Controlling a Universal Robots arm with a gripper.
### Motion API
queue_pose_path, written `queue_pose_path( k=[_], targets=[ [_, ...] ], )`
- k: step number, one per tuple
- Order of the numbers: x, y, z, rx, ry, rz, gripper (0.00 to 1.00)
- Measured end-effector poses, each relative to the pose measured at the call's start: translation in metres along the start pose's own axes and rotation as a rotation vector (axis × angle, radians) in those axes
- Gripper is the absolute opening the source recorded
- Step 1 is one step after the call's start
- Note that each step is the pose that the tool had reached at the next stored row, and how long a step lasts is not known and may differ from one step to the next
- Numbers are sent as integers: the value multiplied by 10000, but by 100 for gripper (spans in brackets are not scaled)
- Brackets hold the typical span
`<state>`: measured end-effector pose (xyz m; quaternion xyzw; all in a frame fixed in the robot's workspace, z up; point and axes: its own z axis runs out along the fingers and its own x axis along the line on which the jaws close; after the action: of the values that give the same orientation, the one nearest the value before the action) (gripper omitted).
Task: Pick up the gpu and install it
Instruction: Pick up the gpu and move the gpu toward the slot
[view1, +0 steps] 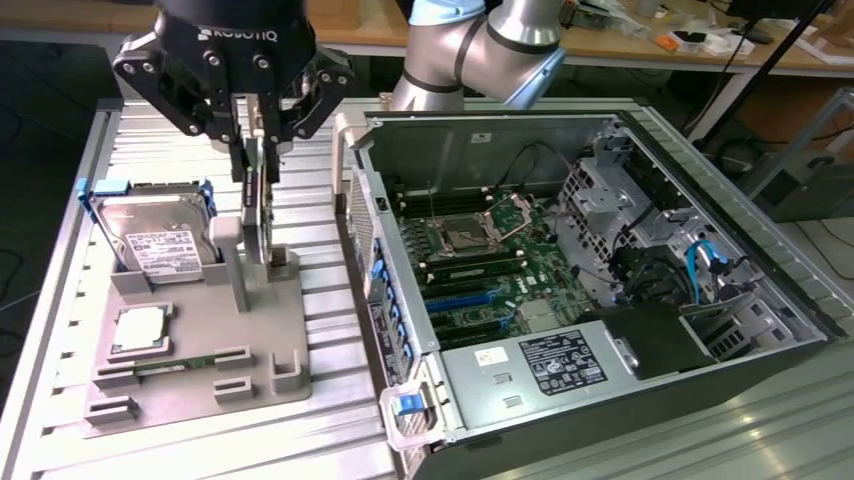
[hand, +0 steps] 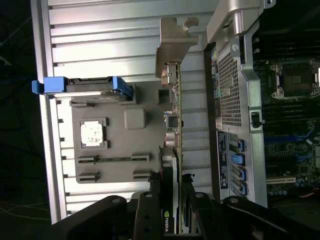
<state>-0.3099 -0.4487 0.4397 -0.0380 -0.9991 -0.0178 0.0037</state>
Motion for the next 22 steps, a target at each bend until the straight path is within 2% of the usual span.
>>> queue_pose_path(
  k=[8,22],
  targets=[
    [1,5,-133,3,43,2,27],
    [-31,7,-139,4,47,1,27]
  ],
)
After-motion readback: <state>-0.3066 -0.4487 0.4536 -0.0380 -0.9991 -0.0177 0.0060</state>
